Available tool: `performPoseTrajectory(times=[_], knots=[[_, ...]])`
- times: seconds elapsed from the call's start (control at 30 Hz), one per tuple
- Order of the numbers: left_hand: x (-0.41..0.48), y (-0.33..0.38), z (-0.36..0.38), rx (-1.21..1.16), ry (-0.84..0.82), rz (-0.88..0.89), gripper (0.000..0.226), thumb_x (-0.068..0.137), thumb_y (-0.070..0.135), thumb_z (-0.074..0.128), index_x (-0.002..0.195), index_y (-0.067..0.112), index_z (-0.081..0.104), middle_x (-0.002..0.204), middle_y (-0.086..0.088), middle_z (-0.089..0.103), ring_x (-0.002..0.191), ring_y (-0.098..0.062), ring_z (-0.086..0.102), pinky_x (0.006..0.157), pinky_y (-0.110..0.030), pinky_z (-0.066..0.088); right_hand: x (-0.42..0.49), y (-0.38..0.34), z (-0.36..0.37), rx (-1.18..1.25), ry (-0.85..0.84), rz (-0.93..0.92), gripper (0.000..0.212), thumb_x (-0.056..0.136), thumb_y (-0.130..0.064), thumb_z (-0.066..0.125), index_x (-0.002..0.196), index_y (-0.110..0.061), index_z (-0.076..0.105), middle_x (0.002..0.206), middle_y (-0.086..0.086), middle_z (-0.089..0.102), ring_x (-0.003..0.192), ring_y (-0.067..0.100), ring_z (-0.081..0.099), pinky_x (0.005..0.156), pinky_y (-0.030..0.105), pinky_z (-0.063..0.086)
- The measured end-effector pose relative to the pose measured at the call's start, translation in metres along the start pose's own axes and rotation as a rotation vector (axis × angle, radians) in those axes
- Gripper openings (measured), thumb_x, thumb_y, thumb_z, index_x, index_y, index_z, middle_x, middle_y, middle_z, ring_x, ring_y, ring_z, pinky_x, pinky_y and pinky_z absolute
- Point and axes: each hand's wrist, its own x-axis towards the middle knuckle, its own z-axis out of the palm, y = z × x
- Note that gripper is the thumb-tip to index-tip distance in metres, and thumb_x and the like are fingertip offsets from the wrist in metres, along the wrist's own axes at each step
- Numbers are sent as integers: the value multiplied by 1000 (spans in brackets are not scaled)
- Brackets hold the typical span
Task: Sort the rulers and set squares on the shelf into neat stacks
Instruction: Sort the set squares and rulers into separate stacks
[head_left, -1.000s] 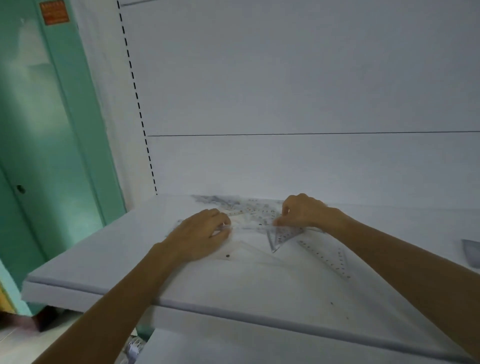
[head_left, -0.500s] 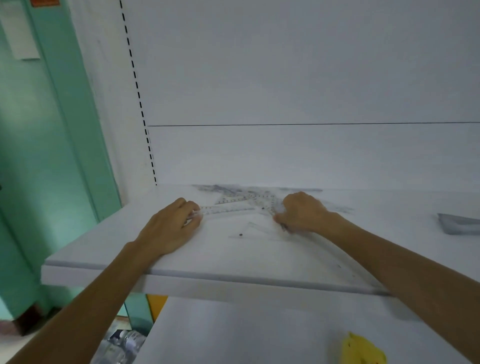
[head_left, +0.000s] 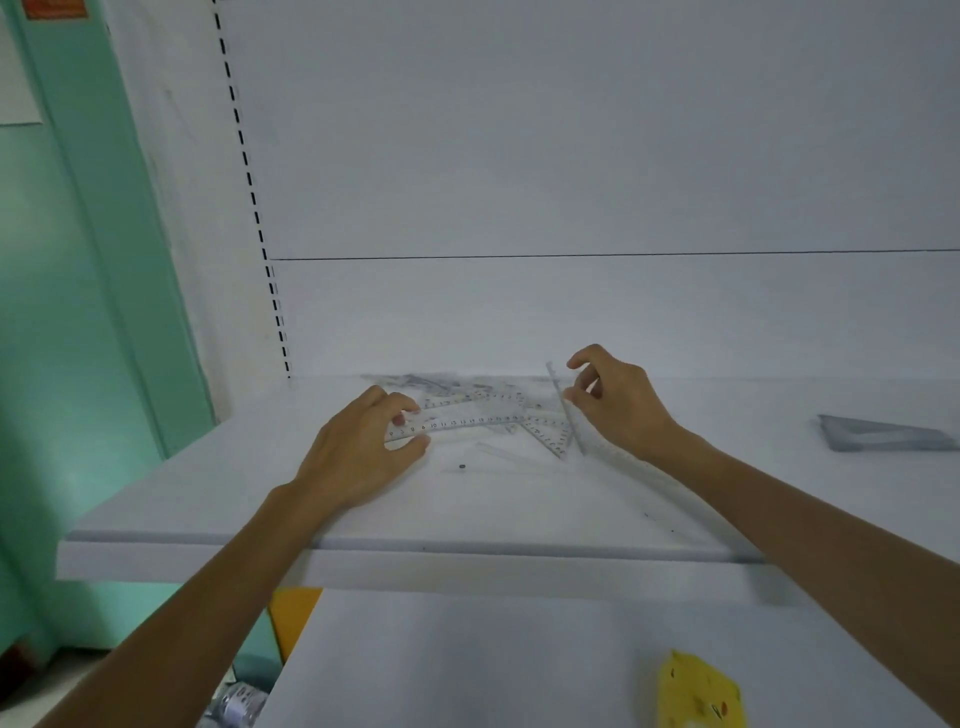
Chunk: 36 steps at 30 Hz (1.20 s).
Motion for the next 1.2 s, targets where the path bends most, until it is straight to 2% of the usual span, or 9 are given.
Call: performPoseTrajectory(times=[0.1,0.17,0.3,0.43,0.6,0.73,0.93,1.07,1.2], knots=[[15,21,12,-45,22,38,28,83,35,62,109,24,59,93,11,49,67,3,43,63,-20,30,-9,12,-17,-33,46,45,30,78,-29,70,99,-16,53,81,-6,50,69,6,45,63,19,39],[27,39,22,-80,13,85,28,84,35,62,109,23,59,93,11,49,67,3,43,59,-16,30,-17,24,-34,-109,53,50,31,75,-28,72,96,-13,55,83,-4,47,71,8,43,61,15,33],[51,78,48,-145,-20,182,28,83,36,63,107,23,59,90,12,48,68,6,44,58,-12,30,-38,54,-74,-208,92,88,26,76,-24,71,95,-9,61,87,-1,49,73,12,45,68,20,34],[70,121,79,-226,-45,257,27,83,38,62,107,25,59,88,15,48,71,7,46,61,-14,34,-62,85,-114,-247,67,163,25,80,-26,67,102,-13,66,91,0,60,79,13,51,77,27,42],[89,186,120,-276,-110,331,27,83,39,62,106,26,59,85,19,46,71,3,48,65,-21,35,-94,131,-163,-372,107,209,26,86,-31,59,110,-20,62,93,-8,54,88,8,44,74,25,33],[99,238,148,-281,-184,366,27,83,39,62,106,26,60,85,18,46,72,-2,50,69,-24,38,-114,175,-207,-414,12,249,26,94,-27,46,114,-13,56,106,0,57,95,14,45,81,29,37],[108,309,178,-290,-181,331,27,83,38,63,106,26,60,91,13,51,75,-8,53,73,-27,43,-129,244,-262,-484,-98,194,24,99,-27,31,103,-14,51,95,-1,53,95,24,48,78,31,34],[110,360,202,-267,-184,282,29,84,37,62,109,23,60,92,11,51,77,-9,53,74,-27,45,-129,292,-302,-524,-113,91,33,99,-28,31,126,-16,47,116,2,55,107,20,46,92,33,38],[111,386,213,-255,-131,209,27,83,38,63,106,25,61,87,15,50,74,-4,53,69,-24,42,-120,329,-334,-543,-113,14,38,99,-25,35,132,-10,45,131,4,51,121,21,42,97,28,32]])
